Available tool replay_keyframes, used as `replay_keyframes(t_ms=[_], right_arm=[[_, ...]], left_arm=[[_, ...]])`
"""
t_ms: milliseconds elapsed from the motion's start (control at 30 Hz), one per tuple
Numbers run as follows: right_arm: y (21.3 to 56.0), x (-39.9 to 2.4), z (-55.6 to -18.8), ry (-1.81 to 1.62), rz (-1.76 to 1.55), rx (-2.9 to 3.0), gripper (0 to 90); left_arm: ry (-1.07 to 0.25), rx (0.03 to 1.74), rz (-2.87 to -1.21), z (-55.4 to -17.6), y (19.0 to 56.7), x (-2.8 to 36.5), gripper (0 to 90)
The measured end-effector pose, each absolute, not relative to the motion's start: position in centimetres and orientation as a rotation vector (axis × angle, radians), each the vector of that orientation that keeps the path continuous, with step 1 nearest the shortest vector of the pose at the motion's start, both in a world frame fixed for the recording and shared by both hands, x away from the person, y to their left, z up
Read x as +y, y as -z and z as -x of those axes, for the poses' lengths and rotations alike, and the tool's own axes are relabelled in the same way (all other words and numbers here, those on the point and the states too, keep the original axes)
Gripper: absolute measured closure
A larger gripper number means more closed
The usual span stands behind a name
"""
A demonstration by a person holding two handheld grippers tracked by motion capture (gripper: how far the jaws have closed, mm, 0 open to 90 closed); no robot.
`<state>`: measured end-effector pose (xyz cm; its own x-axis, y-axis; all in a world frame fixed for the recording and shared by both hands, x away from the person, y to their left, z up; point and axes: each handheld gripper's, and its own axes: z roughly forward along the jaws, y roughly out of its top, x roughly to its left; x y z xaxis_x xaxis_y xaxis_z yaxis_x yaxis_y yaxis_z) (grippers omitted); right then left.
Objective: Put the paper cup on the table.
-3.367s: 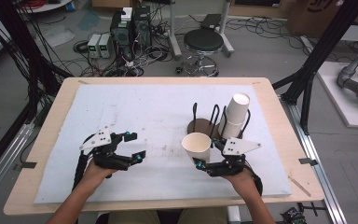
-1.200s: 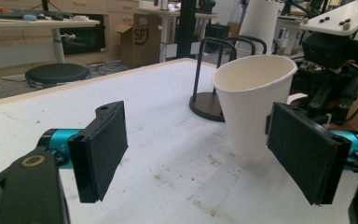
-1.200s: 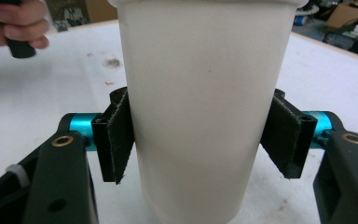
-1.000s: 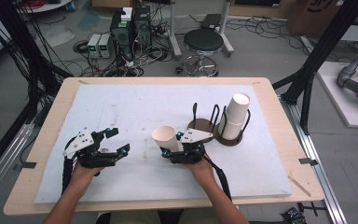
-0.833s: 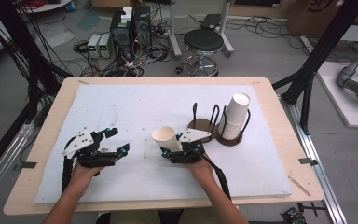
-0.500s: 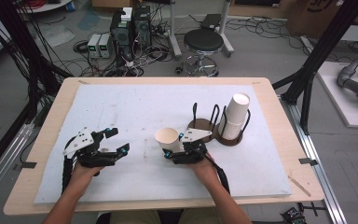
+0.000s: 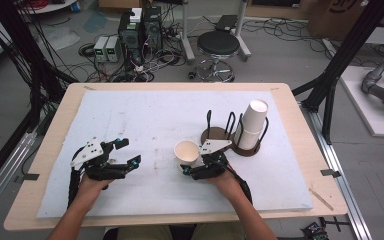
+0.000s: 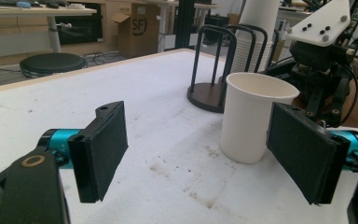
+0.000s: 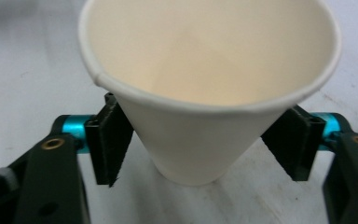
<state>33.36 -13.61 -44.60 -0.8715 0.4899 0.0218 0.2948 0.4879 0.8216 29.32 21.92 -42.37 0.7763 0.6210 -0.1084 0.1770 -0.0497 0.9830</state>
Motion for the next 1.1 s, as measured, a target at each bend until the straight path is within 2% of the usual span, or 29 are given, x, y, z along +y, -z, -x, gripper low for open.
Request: replay_keyframes(t_ms=[33,533,1100], right_arm=[[44.6,-13.7,-33.3,-1.311,-0.695,2.510,20.8],[42.3,-19.3,-30.6,-1.412,-0.734,2.390,20.8],[40.5,-25.7,-27.6,-1.362,-0.846,2.149,20.8]], left_arm=[[-0.404,0.652,-1.608,-29.3,42.4,21.9,20.3],[-0.392,0.670,-1.591,-29.5,42.4,21.8,18.0],[-0.404,0.677,-1.570,-29.5,42.0,21.7,16.3]])
